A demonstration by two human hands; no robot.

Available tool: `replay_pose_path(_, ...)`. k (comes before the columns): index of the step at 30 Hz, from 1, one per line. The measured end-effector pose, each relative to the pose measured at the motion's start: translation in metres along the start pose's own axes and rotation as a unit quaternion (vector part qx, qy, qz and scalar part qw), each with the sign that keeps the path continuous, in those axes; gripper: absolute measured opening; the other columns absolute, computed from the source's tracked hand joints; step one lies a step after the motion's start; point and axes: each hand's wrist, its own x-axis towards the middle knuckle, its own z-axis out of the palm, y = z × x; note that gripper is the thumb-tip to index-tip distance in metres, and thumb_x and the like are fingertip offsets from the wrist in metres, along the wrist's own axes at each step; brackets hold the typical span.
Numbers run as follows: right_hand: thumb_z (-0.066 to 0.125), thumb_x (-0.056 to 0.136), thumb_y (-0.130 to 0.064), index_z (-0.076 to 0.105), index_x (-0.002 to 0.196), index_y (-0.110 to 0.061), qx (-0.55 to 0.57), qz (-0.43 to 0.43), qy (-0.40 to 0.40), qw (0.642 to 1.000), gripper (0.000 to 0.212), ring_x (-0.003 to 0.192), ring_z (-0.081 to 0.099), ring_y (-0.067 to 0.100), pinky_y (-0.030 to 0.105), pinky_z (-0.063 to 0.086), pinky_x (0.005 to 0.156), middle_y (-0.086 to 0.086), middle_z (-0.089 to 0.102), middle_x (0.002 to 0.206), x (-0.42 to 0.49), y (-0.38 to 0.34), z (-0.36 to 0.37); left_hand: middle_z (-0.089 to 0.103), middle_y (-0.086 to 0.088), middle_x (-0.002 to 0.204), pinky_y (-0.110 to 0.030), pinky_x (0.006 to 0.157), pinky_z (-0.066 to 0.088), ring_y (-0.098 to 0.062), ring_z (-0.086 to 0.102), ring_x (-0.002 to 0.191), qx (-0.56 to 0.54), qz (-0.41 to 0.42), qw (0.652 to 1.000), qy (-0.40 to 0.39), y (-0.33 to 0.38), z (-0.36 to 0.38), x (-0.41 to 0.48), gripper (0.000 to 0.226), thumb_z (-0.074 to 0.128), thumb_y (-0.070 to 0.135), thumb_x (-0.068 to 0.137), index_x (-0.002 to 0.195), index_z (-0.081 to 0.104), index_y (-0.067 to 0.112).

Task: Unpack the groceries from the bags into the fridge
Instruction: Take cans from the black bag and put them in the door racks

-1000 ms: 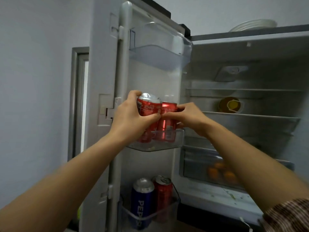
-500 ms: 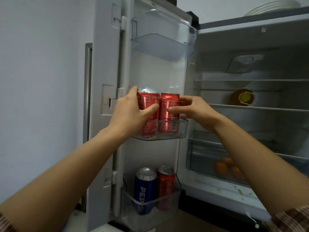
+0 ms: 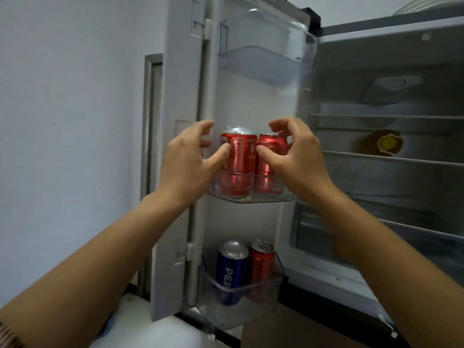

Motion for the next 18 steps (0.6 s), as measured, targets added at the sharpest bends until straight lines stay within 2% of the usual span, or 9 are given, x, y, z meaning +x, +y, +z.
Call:
replay_pose_path(3,0.070,0.080,-0.026,0.059,0.105,-0.012,0.022,-0.034,0.010,0.999,0.031,0.092,0.060,0.020,0.038,0.054,0.082,-0.002,0.058,0.100,-0.014,-0.029,0.018,0.062,0.002,0.118,-0.020,0.077,0.052,-0.007,0.060,0.094,0.019,-0.009,1.000,0.020,-0.020,-0.031,-0.010,0.042,0.066,0.033,0.088,0.125,0.056,0.017)
replay_pose_path(7,0.069,0.082,-0.023,0.060,0.104,-0.009,0.064,-0.083,-0.014,0.994,0.027,0.089,0.058,0.015,0.027,0.051,0.077,-0.003,0.058,0.099,-0.041,-0.075,0.063,0.059,0.005,0.113,-0.034,0.078,0.055,-0.010,0.060,0.091,0.077,-0.041,0.996,0.008,-0.061,-0.088,-0.036,0.035,0.065,0.031,0.088,0.120,0.058,0.018)
replay_pose_path(10,0.068,0.083,-0.023,0.061,0.105,-0.009,0.079,-0.076,-0.080,0.991,0.027,0.091,0.056,0.016,0.024,0.044,0.075,0.000,0.061,0.101,-0.068,-0.121,0.121,0.058,0.000,0.118,-0.036,0.083,0.054,-0.011,0.057,0.093,0.138,-0.084,0.987,-0.021,-0.100,-0.146,-0.064,0.035,0.063,0.029,0.088,0.121,0.058,0.018)
replay_pose_path(12,0.069,0.083,-0.022,0.061,0.108,-0.009,0.086,-0.059,-0.138,0.985,0.029,0.094,0.055,0.017,0.025,0.041,0.076,0.003,0.062,0.105,-0.088,-0.156,0.166,0.055,-0.001,0.122,-0.033,0.084,0.051,-0.009,0.054,0.094,0.176,-0.126,0.976,-0.032,-0.126,-0.191,-0.085,0.034,0.062,0.029,0.088,0.121,0.058,0.021)
replay_pose_path(15,0.065,0.085,-0.025,0.058,0.117,-0.011,0.086,-0.033,-0.229,0.969,0.036,0.107,0.053,0.018,0.027,0.042,0.085,0.003,0.059,0.117,-0.124,-0.214,0.235,0.049,0.000,0.128,-0.025,0.084,0.041,-0.011,0.053,0.099,0.217,-0.200,0.955,-0.044,-0.164,-0.266,-0.125,0.032,0.059,0.028,0.090,0.121,0.057,0.023)
replay_pose_path(18,0.062,0.087,-0.028,0.053,0.126,-0.011,0.087,-0.019,-0.312,0.946,0.043,0.117,0.050,0.021,0.032,0.041,0.096,0.004,0.055,0.128,-0.161,-0.277,0.298,0.045,-0.001,0.133,-0.025,0.084,0.038,-0.018,0.055,0.108,0.263,-0.259,0.926,-0.074,-0.199,-0.345,-0.167,0.034,0.057,0.030,0.092,0.125,0.054,0.022)
